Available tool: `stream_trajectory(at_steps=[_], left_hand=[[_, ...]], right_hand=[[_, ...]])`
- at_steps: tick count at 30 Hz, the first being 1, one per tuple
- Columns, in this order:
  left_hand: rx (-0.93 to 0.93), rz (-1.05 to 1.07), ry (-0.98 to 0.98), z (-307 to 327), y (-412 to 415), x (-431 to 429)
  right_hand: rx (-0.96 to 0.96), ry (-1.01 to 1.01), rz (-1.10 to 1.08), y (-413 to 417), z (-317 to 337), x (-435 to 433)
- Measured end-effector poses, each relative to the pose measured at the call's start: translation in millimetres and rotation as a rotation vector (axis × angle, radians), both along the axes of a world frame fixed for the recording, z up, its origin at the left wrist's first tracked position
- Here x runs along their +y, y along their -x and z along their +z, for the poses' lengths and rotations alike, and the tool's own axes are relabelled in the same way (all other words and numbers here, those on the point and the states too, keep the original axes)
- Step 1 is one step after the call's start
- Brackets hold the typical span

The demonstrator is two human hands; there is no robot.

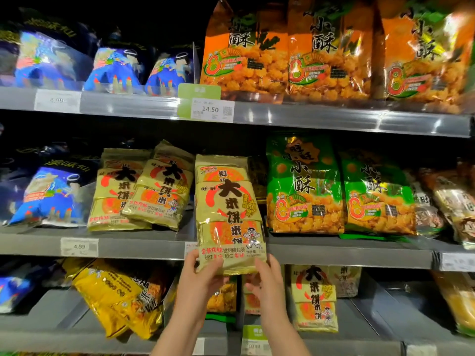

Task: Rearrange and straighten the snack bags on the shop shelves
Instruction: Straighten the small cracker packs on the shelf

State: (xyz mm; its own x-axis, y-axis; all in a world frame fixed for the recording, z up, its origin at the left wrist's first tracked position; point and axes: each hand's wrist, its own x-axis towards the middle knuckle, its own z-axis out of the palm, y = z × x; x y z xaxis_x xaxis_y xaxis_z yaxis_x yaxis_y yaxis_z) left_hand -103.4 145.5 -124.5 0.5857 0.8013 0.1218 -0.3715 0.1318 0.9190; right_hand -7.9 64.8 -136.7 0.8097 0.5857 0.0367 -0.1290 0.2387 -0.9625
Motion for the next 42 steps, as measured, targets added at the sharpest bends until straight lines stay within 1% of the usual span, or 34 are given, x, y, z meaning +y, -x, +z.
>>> stream_trajectory(at_steps=[2,5,7,9,11,13,15,17,20,23,25,28,31,33,39,42], left_hand=[[0.003,-0.007,-0.017,-8,7,-12],[0.011,-0.016,-0.051,-18,16,-31],[0.037,-0.038,-0.073,-25,18,-48],[0.077,-0.048,-0.071,-31,18,-68],[0.143,-0.031,-0.081,-41,15,-89],[0.275,0.023,-0.128,-56,8,-107],[0.382,0.062,-0.155,-72,-1,-126],[0.431,0.082,-0.143,-88,-12,-145],[0.513,0.092,-0.101,-111,-29,-171],[0.671,0.045,-0.114,-144,-48,-185],[0.743,0.022,-0.138,-167,-60,-190],[0.785,0.028,-0.185,-178,-81,-202],[0.895,-0.021,-0.245,-183,-107,-205],[0.951,-0.058,-0.289,-183,-124,-202],[0.991,-0.160,-0.359,-187,-178,-197],[1.043,-0.178,-0.401,-192,-201,-195]], right_hand=[[-0.002,0.005,0.062,-6,3,-16],[-0.061,0.049,0.199,-16,11,-44],[-0.144,0.084,0.277,-23,13,-62],[-0.271,0.150,0.307,-30,11,-80],[-0.334,0.216,0.292,-40,1,-98],[-0.358,0.275,0.282,-47,-7,-124],[-0.370,0.271,0.299,-58,-24,-145],[-0.345,0.286,0.304,-70,-41,-164],[-0.258,0.304,0.334,-83,-69,-193],[-0.211,0.341,0.314,-98,-104,-213],[-0.186,0.358,0.300,-110,-125,-224],[-0.150,0.386,0.241,-123,-141,-237],[-0.146,0.418,0.174,-140,-151,-243],[-0.111,0.434,0.122,-151,-160,-245],[-0.118,0.489,0.011,-192,-170,-243],[-0.057,0.475,-0.004,-211,-176,-243]])
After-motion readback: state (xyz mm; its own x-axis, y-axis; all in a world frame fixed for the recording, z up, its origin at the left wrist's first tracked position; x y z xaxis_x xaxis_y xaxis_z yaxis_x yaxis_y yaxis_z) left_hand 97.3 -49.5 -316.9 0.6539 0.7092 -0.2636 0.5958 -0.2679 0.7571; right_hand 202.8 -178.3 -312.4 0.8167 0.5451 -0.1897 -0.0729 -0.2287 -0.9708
